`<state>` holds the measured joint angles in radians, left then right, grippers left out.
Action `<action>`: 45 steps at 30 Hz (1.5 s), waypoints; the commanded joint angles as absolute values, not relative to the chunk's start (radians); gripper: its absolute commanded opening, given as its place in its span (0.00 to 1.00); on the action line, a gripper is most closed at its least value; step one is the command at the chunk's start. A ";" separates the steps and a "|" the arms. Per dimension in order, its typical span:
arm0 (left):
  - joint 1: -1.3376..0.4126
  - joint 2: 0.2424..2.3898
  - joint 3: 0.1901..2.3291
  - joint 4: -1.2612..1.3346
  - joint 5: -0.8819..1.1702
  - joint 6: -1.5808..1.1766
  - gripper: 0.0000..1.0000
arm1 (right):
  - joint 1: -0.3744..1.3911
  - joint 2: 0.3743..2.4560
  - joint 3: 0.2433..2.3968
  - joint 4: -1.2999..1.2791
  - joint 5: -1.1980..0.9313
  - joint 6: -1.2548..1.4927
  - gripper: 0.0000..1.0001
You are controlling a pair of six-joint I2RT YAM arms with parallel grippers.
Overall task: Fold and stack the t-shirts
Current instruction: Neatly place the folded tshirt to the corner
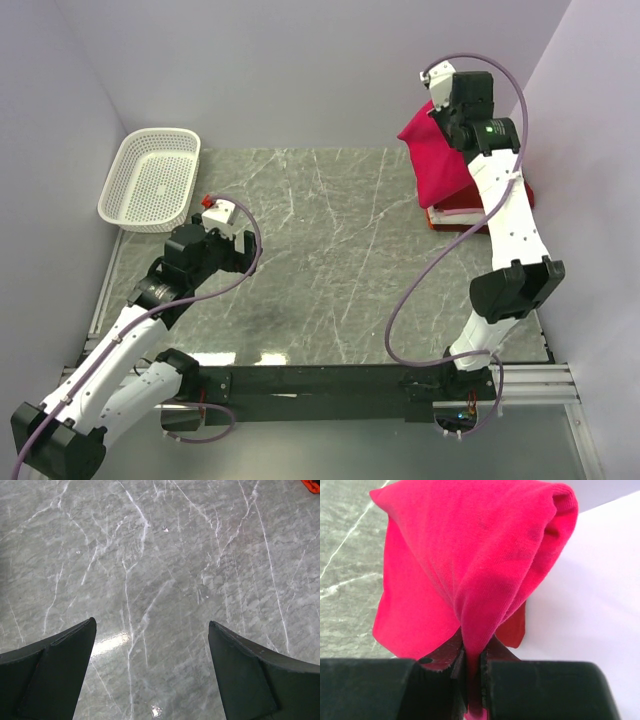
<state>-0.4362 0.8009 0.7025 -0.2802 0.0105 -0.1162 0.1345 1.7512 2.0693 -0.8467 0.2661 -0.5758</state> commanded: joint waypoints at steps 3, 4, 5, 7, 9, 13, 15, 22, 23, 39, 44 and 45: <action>-0.433 0.804 0.736 -0.270 0.021 -0.101 1.00 | 0.107 1.680 2.128 -0.775 0.250 -0.591 0.00; -0.433 0.804 0.736 -0.270 0.023 -0.100 0.99 | 0.104 1.675 2.123 -0.775 0.247 -0.591 0.00; -0.433 0.805 0.735 -0.270 0.023 -0.100 1.00 | 0.104 1.672 2.118 -0.775 0.245 -0.592 0.00; -0.433 0.807 0.735 -0.268 0.023 -0.098 1.00 | 0.101 1.663 2.102 -0.762 0.247 -0.594 0.00; -0.433 0.810 0.735 -0.268 0.025 -0.100 1.00 | 0.097 1.661 2.094 -0.755 0.249 -0.597 0.00; -0.433 0.815 0.736 -0.268 0.026 -0.098 0.99 | 0.068 1.675 2.091 -0.750 0.224 -0.598 0.00; -0.433 0.816 0.735 -0.271 0.026 -0.100 0.99 | 0.060 1.684 2.080 -0.741 0.215 -0.606 0.00; -0.433 0.819 0.735 -0.270 0.025 -0.098 0.99 | 0.008 1.773 2.092 -0.709 0.187 -0.633 0.00; -0.433 0.819 0.733 -0.270 0.023 -0.098 0.99 | 0.005 1.785 2.097 -0.707 0.184 -0.638 0.00; -0.433 0.841 0.733 -0.275 0.021 -0.097 0.99 | -0.107 1.974 2.095 -0.560 0.299 -0.718 0.00; -0.433 0.848 0.736 -0.276 0.020 -0.095 0.99 | -0.115 2.002 2.005 -0.428 0.457 -0.767 0.27; -0.433 0.848 0.736 -0.275 0.018 -0.094 1.00 | -0.112 2.022 1.959 -0.332 0.519 -0.785 0.49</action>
<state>-0.4362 0.8467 0.7029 -0.2970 0.0105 -0.1123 -0.1085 2.0003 2.0224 -0.5583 0.3405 -0.7212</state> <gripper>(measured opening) 0.995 0.350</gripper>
